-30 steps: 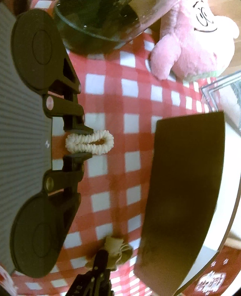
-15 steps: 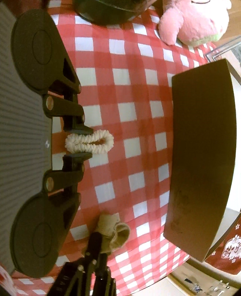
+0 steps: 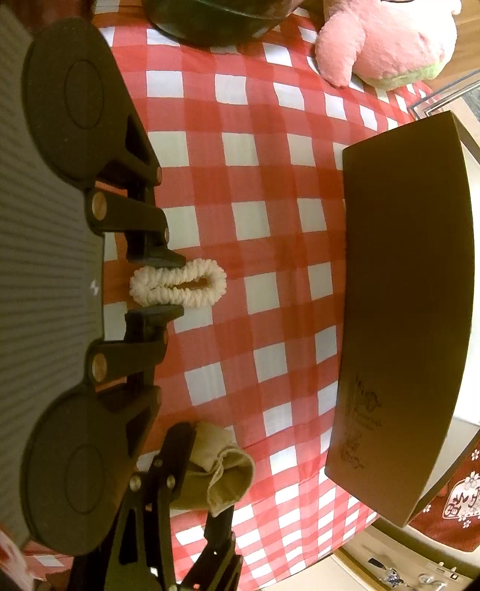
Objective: Organize soft objects
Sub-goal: 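Lift and carry the beige sock and white ring over the box with both grippers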
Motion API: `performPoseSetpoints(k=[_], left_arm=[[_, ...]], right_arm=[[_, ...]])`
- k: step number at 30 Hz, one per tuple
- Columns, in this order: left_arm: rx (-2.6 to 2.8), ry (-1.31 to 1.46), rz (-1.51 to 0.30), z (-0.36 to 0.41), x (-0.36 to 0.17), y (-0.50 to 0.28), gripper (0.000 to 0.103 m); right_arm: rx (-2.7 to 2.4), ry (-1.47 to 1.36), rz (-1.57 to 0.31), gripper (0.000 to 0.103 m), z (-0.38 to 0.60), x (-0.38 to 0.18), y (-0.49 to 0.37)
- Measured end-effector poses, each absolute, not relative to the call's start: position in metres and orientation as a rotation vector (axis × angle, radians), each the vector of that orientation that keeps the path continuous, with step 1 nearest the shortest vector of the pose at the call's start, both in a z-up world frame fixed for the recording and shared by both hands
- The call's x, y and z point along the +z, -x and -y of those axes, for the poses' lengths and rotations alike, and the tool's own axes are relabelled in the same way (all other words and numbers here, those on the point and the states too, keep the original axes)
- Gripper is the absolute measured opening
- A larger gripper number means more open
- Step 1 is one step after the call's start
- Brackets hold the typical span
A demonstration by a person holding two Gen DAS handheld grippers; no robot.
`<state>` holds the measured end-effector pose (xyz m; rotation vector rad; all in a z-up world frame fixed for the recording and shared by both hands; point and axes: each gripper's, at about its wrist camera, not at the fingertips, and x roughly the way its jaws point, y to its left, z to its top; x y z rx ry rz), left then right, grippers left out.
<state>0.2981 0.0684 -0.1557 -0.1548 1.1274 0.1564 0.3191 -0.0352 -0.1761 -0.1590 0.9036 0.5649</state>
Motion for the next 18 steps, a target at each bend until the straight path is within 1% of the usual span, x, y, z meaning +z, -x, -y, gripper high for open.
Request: performPoseSetpoints(k=[3,4,5,6,11,13,18], left_arm=[[0.157,0.157,-1.128,-0.0685,-0.156,-0.2986,0.019],[0.157,0.157,-1.128,-0.0686,-0.1561,-0.2985,0.019],[0.157,0.157,-1.128,-0.0686,-0.1562,-0.2985,0.019],[0.157,0.157,-1.128,-0.0687,-0.1563,-0.2984,0.019],[0.158,0.149,-1.13,-0.0674,-0.1571,-0.3001,0.019],[0.156,0.145,-1.13,-0.0668,-0.1573,-0.3008,0.019],[0.153,0.138,-1.132,-0.0659,-0.1572,-0.3016,0.019]], right_arm=[[0.548,0.149,-0.899,0.067,0.0317,-0.1785,-0.3189],[0.545,0.15,-0.896,0.059,0.0311,-0.1792,-0.3186],[0.547,0.156,-0.896,0.047,0.0296,-0.18,-0.3185],[0.546,0.162,-0.899,0.041,0.0289,-0.1808,-0.3186],[0.549,0.161,-0.889,0.031,0.0289,-0.1819,-0.3182],[0.555,0.16,-0.889,0.029,0.029,-0.1817,-0.318],[0.565,0.158,-0.891,0.026,0.0294,-0.1805,-0.3176]])
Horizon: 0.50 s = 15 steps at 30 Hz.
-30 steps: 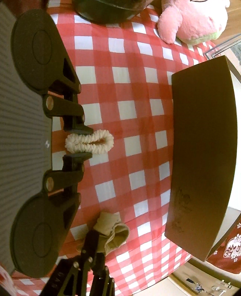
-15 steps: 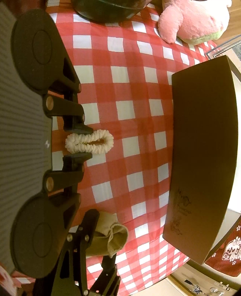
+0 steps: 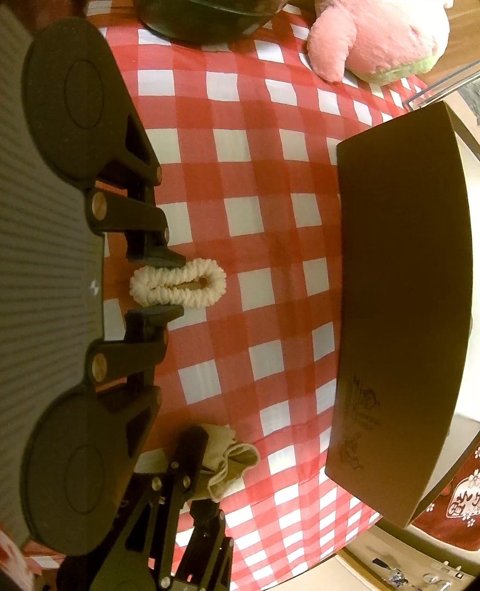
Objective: Organize soft objects
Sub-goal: 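Lift and carry the beige sock and white ring over the box with both grippers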
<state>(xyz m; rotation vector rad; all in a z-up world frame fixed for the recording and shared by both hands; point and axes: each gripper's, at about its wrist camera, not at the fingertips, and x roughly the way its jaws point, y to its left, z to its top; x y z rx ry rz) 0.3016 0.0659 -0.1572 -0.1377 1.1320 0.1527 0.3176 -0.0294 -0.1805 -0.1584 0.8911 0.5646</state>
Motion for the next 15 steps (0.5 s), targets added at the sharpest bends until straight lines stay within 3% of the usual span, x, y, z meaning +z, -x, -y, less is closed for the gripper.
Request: performPoseSetpoints(k=[15], left_arm=[[0.137,0.123,-1.1,-0.065,-0.142,-0.296,0.018]], right_arm=[[0.602,0.118,-0.883,0.023,0.038,-0.167,-0.315]])
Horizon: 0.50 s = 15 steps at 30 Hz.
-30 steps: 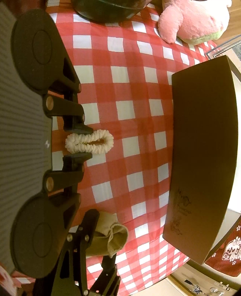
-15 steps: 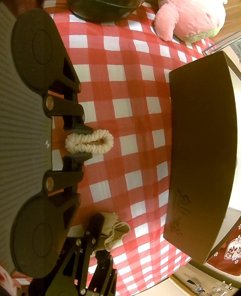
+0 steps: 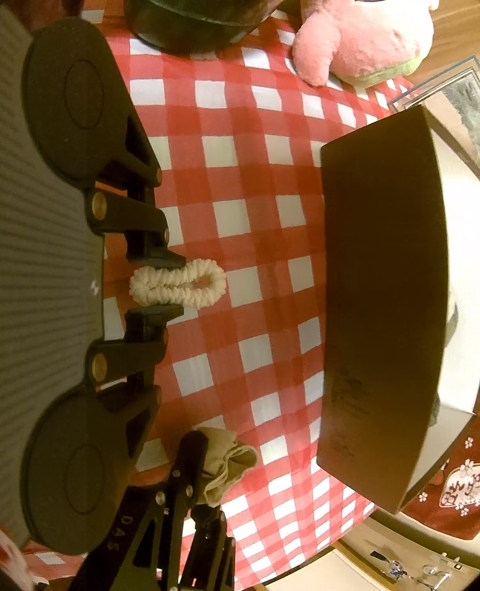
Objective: Organize soft objects
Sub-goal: 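Lift and carry the beige sock and white ring over the box with both grippers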
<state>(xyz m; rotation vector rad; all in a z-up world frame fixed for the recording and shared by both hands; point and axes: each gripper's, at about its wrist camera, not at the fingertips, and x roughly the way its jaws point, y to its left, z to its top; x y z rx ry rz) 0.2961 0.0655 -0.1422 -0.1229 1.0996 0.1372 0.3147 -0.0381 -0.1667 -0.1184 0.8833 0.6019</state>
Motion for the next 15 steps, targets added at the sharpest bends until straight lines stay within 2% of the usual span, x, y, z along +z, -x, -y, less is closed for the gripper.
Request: performPoseSetpoints(k=[15], left_arm=[[0.122,0.106,-1.026,-0.059,-0.1,-0.282,0.018]], right_arm=[[0.631,0.065,-0.791,0.023,0.052,-0.119,-0.305]])
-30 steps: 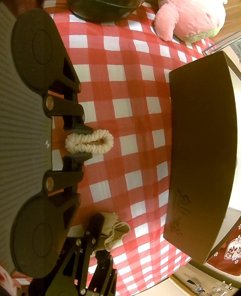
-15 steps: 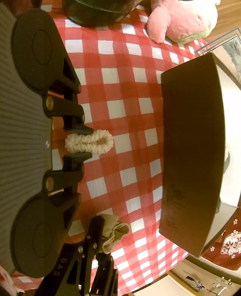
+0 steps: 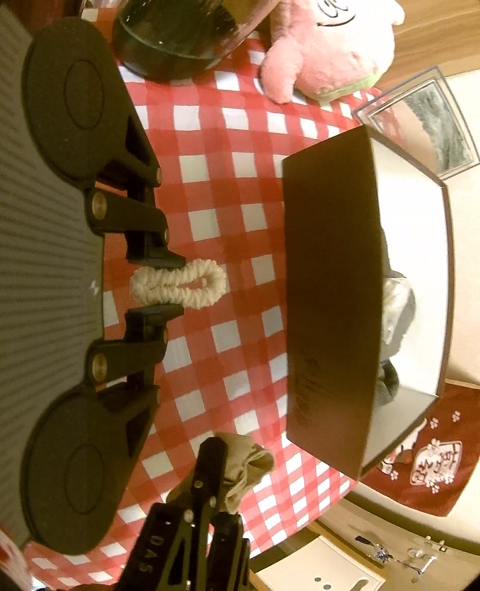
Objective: Organize soft objects
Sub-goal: 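Lift and carry the beige sock and white ring over the box with both grippers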
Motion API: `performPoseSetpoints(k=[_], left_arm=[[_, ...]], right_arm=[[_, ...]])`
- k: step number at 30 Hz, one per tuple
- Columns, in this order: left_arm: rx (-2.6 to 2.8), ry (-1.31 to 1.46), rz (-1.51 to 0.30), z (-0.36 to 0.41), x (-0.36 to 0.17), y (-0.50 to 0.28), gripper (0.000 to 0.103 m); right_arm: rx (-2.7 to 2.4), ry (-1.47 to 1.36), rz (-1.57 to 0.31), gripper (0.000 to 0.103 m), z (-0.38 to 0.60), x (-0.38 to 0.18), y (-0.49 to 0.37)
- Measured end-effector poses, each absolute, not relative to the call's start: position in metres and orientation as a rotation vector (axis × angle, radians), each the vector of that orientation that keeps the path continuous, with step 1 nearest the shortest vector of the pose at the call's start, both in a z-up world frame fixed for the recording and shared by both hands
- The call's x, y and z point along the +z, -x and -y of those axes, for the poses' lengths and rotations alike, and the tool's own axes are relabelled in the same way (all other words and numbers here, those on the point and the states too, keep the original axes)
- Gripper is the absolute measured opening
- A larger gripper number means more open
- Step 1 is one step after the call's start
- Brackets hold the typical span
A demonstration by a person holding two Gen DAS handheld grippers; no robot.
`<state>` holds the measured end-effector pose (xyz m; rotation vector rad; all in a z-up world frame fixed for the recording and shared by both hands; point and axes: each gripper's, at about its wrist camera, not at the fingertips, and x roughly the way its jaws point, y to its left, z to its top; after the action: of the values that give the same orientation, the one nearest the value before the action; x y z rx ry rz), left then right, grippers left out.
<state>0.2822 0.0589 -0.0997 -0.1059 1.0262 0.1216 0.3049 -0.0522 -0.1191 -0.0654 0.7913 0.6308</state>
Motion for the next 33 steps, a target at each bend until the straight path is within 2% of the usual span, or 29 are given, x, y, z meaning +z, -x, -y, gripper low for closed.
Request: performPoseSetpoints(k=[17,33], left_arm=[[0.126,0.08,-0.894,-0.061,-0.048,-0.307,0.018],[0.162,0.067,-0.808,-0.087,-0.018,-0.385,0.018]], right_arm=[[0.626,0.02,-0.63,0.023,0.061,-0.056,-0.326],[0.593,0.025,-0.528,0.023,0.048,-0.021,-0.392]])
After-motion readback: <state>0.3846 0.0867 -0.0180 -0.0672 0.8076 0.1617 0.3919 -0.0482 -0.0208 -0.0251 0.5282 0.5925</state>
